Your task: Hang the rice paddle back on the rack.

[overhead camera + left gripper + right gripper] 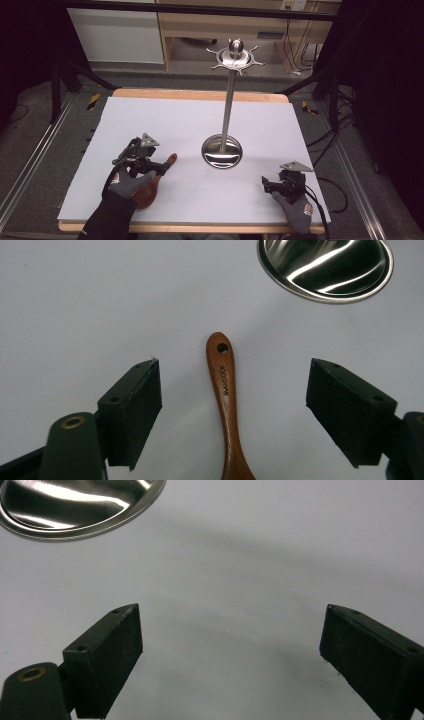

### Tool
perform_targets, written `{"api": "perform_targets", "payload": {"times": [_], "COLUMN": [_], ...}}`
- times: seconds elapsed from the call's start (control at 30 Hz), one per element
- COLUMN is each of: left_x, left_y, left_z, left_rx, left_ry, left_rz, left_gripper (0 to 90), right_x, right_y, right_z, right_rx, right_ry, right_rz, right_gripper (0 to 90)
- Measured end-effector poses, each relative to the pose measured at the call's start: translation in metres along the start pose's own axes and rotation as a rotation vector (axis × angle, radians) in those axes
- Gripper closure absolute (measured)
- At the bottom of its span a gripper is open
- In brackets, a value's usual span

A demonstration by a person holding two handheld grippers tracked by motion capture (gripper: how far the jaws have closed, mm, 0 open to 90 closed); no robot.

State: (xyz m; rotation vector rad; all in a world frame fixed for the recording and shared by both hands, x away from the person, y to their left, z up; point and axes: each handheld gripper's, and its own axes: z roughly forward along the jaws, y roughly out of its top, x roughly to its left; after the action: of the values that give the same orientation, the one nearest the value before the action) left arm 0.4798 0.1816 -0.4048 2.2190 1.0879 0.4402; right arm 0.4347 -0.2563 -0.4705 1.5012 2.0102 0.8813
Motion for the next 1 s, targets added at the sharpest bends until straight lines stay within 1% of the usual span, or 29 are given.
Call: {"api": "perform_targets", "payload": {"times": [0.07,0.13,0.27,0.3,0.37,0.4,0.47,0.5,0.53,0.7,0.77,1.0], "left_x": [-0.001,0.000,-0.001,0.000,-0.001,0.000,-0.001,-0.001,-0.001,0.000,0.000,0.000], "left_y": [0.000,0.000,-0.001,-0.001,-0.002,-0.003,-0.004,-0.004,-0.004,-0.005,-0.006,-0.009], "left_z": [0.003,0.006,0.010,0.012,0.013,0.014,0.016,0.018,0.018,0.021,0.023,0.029], "left_rx": [0.003,0.020,0.032,0.043,0.044,0.059,0.074,0.073,0.087,0.102,0.121,0.162], "left_ry": [0.000,-0.003,-0.004,-0.002,-0.002,-0.003,-0.006,-0.005,-0.006,-0.002,0.001,0.009], "left_rz": [-0.004,0.002,-0.001,-0.001,-0.005,0.005,0.005,0.005,0.010,0.015,0.019,0.027], "left_gripper": [21.6,21.7,22.0,22.4,23.5,24.2,25.3,25.9,26.5,31.7,33.3,41.2], "right_x": [0.000,0.000,0.000,0.000,0.000,0.000,0.000,0.000,0.000,0.000,0.000,0.000], "right_y": [0.000,0.000,0.000,0.000,0.000,0.000,0.000,0.000,0.000,0.000,0.001,0.000], "right_z": [0.000,0.000,0.000,0.000,0.000,0.000,0.000,0.000,0.000,0.000,0.000,0.001], "right_rx": [0.000,0.003,0.003,0.005,0.006,0.004,0.004,0.006,0.007,0.007,0.010,0.012], "right_ry": [0.002,0.002,0.001,0.003,0.003,0.005,0.006,0.005,0.007,0.009,0.008,0.011], "right_rz": [0.002,0.007,0.002,0.001,0.001,0.002,0.003,0.003,0.005,0.010,0.006,0.008], "right_gripper": [10.4,10.4,10.4,10.4,10.4,10.4,10.4,10.4,10.4,10.4,10.4,10.4]}}
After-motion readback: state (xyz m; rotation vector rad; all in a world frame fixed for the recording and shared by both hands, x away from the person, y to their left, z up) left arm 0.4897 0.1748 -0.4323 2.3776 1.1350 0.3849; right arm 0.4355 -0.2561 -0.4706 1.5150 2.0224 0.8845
